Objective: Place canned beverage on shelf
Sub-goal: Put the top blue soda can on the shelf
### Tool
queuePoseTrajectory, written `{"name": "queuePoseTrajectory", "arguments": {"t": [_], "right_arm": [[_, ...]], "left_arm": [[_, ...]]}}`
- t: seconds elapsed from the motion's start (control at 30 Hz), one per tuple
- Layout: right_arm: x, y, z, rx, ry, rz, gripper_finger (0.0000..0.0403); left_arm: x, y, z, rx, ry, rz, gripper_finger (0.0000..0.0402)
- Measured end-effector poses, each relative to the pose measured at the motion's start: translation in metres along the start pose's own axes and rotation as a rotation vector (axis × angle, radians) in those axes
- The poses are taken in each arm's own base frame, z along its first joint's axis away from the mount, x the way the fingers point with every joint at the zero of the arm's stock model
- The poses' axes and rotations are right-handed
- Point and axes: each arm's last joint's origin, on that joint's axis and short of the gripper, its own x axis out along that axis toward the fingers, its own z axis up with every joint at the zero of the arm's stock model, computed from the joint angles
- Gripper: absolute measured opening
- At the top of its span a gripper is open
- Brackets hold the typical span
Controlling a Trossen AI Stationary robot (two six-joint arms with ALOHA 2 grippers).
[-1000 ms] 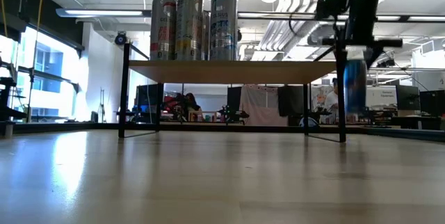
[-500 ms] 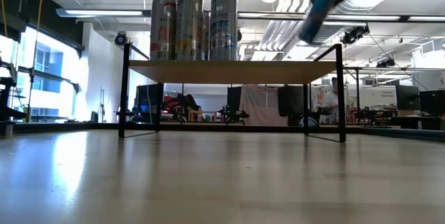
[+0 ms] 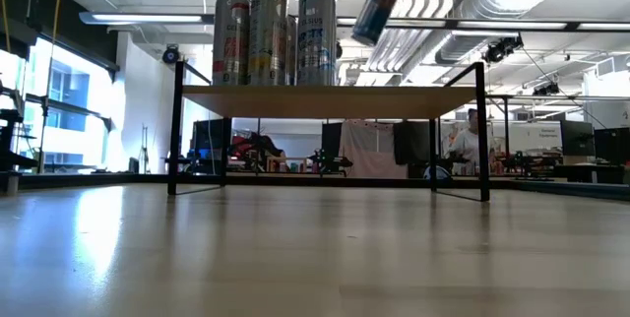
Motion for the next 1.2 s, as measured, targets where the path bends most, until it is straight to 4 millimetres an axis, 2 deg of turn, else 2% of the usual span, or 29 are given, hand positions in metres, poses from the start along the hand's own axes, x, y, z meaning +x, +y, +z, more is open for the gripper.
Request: {"name": "queuePoseTrajectory", "arguments": {"t": [0.17, 0.33, 0.6, 1.2], "right_arm": [[0.024, 0.02, 0.0, -0.072, 0.126, -0.05, 0.022], [0.042, 0.022, -0.004, -0.105, 0.22, -0.168, 0.022], [0.069, 0.028, -0.006, -0.097, 0.278, -0.173, 0.022], [0.1, 0.034, -0.012, -0.093, 0.361, -0.179, 0.0221]], "left_arm": [[0.0, 0.0, 0.0, -0.017, 0.0, -0.001, 0.0351], [0.0, 0.0, 0.0, -0.017, 0.0, 0.0, 0.0351], [0.0, 0.0, 0.0, -0.016, 0.0, -0.001, 0.0351], [0.0, 0.0, 0.0, -0.041, 0.0, -0.001, 0.0351]]}}
